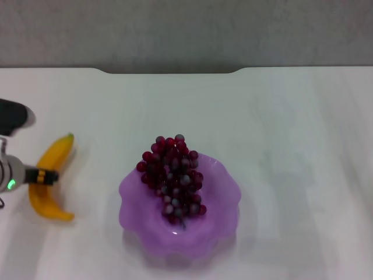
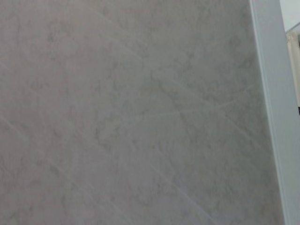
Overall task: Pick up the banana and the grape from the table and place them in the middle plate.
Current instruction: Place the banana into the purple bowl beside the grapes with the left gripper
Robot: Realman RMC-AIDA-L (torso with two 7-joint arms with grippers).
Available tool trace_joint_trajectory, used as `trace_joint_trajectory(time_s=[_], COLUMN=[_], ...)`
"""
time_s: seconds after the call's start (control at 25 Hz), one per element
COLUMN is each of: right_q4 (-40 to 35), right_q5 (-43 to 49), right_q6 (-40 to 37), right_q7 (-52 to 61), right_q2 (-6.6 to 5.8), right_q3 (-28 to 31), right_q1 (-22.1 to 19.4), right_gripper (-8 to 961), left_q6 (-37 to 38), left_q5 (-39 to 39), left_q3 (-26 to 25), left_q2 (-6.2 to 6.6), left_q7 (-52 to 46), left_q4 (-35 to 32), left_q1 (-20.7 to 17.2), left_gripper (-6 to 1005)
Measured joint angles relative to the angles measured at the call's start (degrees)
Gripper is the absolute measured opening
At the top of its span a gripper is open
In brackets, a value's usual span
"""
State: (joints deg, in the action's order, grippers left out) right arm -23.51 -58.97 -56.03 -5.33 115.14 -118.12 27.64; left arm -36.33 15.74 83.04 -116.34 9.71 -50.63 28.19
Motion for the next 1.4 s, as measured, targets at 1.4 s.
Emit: trace_joint_trajectory(time_s=[1.4], right_q4=[0.1], right_q5=[0.2], right_q6=[0.1], right_q7=[0.1], right_q2=[0.09], right_q3=[0.0], right_q1=[-0.1], right_gripper=[766], left_q6=[-17.4], left_q5=[11.6], left_q3=[2.8], left_q2=[0.09], left_q7=[13.9], left_q4=[-36.6], left_q1=[-10.7], left_gripper=[475])
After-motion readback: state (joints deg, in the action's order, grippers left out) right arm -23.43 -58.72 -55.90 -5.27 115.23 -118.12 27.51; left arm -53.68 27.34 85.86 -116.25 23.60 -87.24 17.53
